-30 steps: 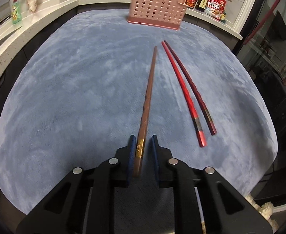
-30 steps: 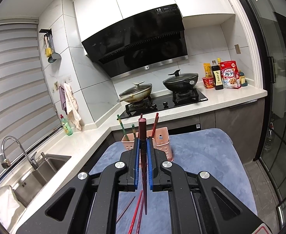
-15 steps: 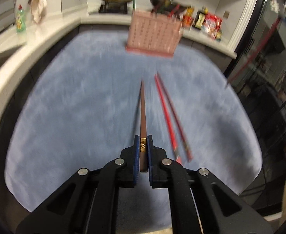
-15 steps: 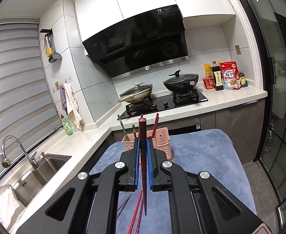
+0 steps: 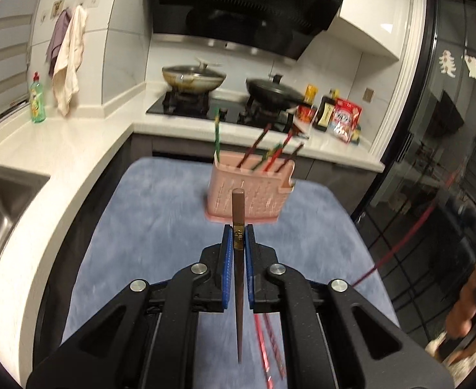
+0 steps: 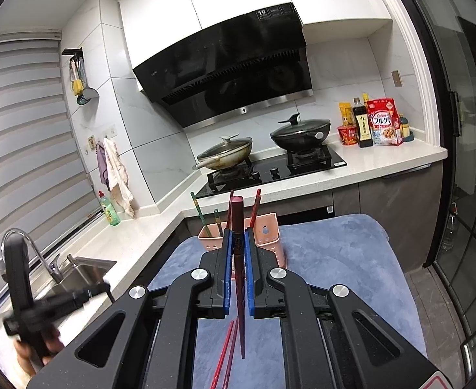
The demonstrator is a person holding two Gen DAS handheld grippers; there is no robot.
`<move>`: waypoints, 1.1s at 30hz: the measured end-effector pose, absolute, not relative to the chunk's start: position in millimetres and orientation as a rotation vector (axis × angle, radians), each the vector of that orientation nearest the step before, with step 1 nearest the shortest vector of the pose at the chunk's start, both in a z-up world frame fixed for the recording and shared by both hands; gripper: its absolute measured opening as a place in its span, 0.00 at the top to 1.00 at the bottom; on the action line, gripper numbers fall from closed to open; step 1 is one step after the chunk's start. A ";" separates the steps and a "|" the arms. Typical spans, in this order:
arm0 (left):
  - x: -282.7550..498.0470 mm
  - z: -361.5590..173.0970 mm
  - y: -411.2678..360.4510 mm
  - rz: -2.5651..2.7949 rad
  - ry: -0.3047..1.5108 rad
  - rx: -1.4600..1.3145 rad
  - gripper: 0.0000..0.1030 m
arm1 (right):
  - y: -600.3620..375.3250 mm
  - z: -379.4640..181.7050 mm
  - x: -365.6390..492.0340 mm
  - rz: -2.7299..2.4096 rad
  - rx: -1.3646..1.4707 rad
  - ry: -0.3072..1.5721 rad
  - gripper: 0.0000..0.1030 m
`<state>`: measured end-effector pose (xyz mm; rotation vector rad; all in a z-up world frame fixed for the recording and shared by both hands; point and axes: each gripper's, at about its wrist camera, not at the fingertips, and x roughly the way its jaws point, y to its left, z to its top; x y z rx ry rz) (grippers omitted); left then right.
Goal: Organize utensils
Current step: 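Carry both held chopsticks up to the pink holder, then lower both chopsticks into the pink holder and open both tools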
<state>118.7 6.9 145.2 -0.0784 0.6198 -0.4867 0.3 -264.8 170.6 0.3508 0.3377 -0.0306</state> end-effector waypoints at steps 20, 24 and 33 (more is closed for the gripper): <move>268.0 260.4 -54.4 -0.389 0.319 -0.137 0.93 | -319.4 218.0 193.9 -0.017 0.464 0.228 0.93; 291.5 252.7 -71.9 -0.380 0.308 -0.115 0.93 | -320.4 213.2 226.1 -0.030 0.460 0.225 0.93; 328.6 206.5 -88.1 -0.380 0.384 -0.103 0.93 | -312.3 172.4 274.0 -0.040 0.447 0.310 0.92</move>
